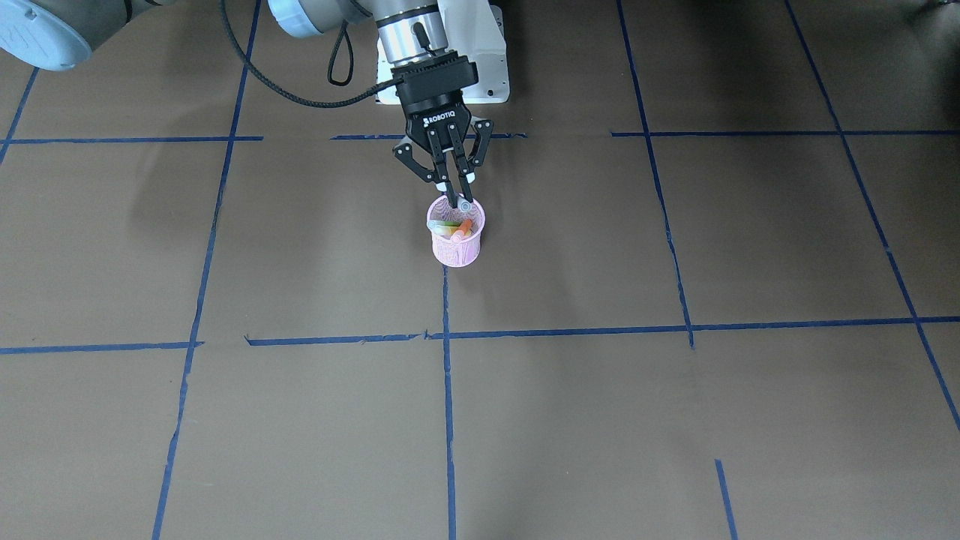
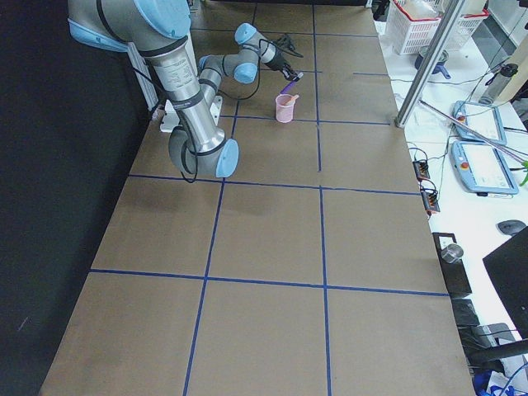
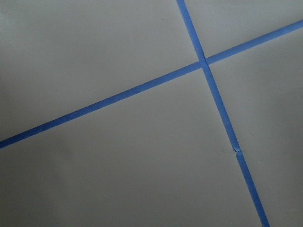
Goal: Collect pens into pen holder
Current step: 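Lower the purple marker into the cup and open the right gripper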
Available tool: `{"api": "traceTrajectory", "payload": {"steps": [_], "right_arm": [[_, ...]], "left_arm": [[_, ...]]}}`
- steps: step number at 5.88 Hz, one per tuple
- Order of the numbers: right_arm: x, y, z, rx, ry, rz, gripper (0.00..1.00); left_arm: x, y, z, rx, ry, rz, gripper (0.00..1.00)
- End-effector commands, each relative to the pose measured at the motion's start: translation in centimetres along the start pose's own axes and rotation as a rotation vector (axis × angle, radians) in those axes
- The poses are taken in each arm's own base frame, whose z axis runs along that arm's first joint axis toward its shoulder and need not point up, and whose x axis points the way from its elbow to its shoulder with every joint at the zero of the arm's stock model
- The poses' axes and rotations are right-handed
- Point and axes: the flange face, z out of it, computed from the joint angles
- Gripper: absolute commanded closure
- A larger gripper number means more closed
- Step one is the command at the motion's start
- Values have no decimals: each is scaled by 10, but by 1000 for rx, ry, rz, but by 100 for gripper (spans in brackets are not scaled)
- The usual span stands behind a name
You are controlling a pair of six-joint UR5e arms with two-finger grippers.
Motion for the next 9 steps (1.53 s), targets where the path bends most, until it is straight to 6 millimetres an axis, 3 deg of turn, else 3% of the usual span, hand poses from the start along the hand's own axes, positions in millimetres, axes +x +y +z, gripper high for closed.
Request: {"api": "traceTrajectory", "payload": {"steps": [1, 3, 4, 5, 6, 7, 8, 9], "right_arm": [[3, 11, 13, 9, -19, 11, 100], [3, 21, 26, -4, -4, 2, 100], [5, 23, 27, -7, 1, 1, 94], [4, 21, 26, -3, -3, 5, 60], [4, 20, 26, -3, -6, 8, 1], [3, 18, 23, 2, -11, 12, 0], [4, 2, 15, 13, -28, 23, 0], [28, -40, 1, -48, -78, 48, 0]], "left_arm": [[0, 0, 0, 0, 0, -1, 0], [1, 0, -1, 2, -1, 2, 0], [1, -1, -2, 4, -2, 2, 0], [1, -1, -2, 4, -2, 2, 0], [1, -1, -1, 2, -3, 3, 0], [1, -2, -2, 3, -3, 4, 0], [1, -2, -1, 2, -3, 3, 0], [1, -2, -1, 2, -3, 3, 0]]}}
